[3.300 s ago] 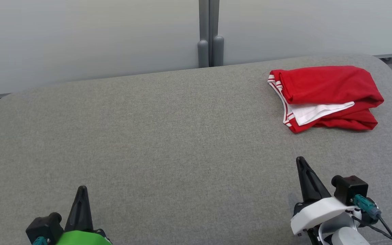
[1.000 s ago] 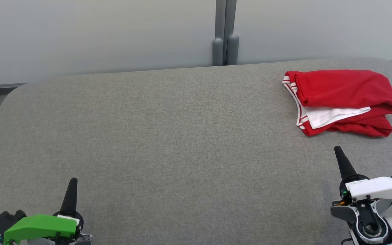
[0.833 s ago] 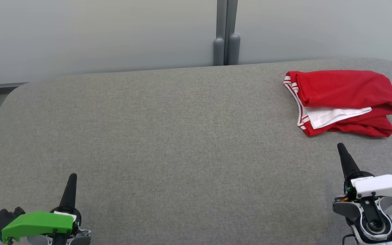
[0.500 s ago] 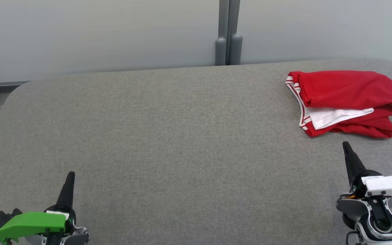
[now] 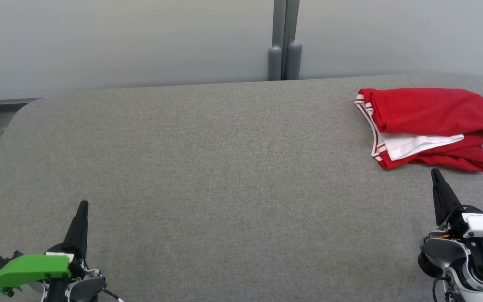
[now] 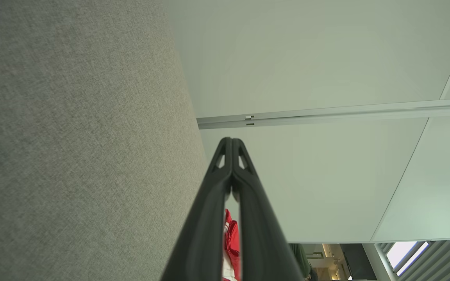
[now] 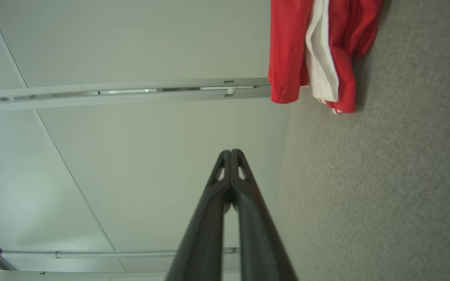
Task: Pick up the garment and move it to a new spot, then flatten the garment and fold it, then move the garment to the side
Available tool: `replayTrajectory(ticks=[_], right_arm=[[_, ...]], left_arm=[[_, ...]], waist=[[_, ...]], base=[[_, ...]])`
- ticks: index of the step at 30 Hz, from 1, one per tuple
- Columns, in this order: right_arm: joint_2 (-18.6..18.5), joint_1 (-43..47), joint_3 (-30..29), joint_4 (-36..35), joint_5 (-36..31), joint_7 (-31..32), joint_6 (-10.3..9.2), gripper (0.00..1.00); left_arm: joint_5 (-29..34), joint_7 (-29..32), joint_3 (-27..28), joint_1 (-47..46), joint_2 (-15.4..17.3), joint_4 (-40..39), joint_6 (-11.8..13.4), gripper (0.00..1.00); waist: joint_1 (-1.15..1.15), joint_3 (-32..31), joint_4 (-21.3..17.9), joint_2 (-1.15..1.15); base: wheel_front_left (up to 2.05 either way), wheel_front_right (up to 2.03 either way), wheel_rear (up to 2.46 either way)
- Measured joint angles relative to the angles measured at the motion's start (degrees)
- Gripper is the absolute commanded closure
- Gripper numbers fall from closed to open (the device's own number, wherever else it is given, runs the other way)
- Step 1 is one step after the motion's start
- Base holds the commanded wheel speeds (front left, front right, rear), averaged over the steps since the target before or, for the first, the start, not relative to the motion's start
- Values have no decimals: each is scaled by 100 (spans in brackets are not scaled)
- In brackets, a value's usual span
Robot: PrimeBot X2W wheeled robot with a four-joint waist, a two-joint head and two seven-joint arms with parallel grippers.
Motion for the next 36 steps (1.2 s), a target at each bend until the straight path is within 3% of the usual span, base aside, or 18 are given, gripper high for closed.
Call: replayTrajectory(ticks=[36], right_arm=[[18, -76, -33, 105, 0, 24, 49, 100]], left_arm=[[0, 0, 12, -5, 0, 82, -19, 100]], waist=[[0, -4, -1, 0]], base=[[0, 0, 0]])
